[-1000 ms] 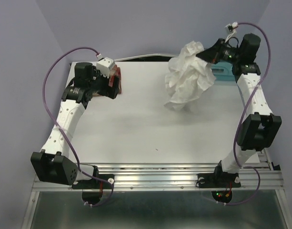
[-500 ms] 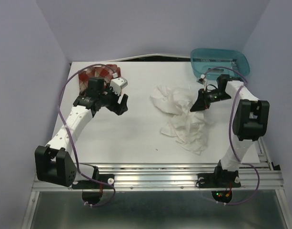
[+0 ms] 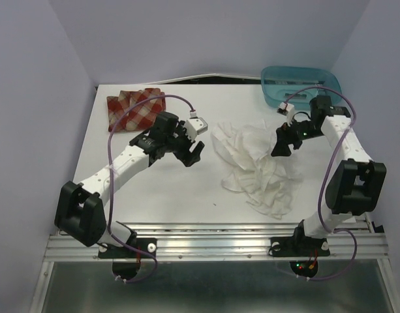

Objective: Fold and stack the skirts
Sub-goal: Flatten the skirt out

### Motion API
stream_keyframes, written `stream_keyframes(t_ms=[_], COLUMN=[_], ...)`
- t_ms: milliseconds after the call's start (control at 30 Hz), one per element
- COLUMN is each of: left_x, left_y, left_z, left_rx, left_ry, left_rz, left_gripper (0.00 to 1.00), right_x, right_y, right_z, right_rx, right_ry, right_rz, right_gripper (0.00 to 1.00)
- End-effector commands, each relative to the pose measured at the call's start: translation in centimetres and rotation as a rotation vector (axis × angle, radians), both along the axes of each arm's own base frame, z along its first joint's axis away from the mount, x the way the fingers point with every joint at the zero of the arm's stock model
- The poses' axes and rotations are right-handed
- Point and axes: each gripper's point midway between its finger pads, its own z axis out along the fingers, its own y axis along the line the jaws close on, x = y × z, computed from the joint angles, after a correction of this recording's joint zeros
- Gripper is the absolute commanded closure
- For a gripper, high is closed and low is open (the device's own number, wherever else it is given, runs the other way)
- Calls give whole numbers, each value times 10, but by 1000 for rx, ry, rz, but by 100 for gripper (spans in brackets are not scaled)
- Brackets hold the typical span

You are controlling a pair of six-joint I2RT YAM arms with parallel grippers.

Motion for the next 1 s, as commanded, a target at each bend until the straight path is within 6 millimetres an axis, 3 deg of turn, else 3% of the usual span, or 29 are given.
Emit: stream_keyframes(t_ms=[0,133,233,333,433,533,600,633,700,767,833,867,967], left_x=[7,11,14,20,30,38,41,41,41,40,38,37,35], left_y=[-9,-9,-4,6,21,35,40,42,45,47,47,46,46], left_z=[8,13,17,26,33,37,37,38,34,30,28,27,26], left_rx=[-23,-19,-19,-65,-116,-126,-121,-118,-109,-110,-117,-123,-139], left_ry=[-34,-37,-38,-9,26,28,24,20,31,45,60,68,75], left_rz=[4,19,48,93,146,186,201,203,207,213,212,210,214], left_gripper=[15,15,15,15,16,16,16,16,16,16,16,16,16], right_x=[5,1,-11,-24,-31,-39,-46,-61,-76,-85,-85,-86,-66], right_y=[4,20,41,63,91,126,148,168,179,198,205,209,219], right_z=[7,-6,-12,-6,12,31,24,19,-9,-36,-43,-43,-17], right_rx=[49,100,99,128,172,212,210,205,156,105,108,115,142], right_ry=[21,87,116,127,127,87,63,87,118,126,135,132,51], right_rz=[-22,-8,51,100,125,157,189,225,246,264,259,262,248], right_gripper=[16,23,41,79,99,99,99,99,99,99,99,99,99])
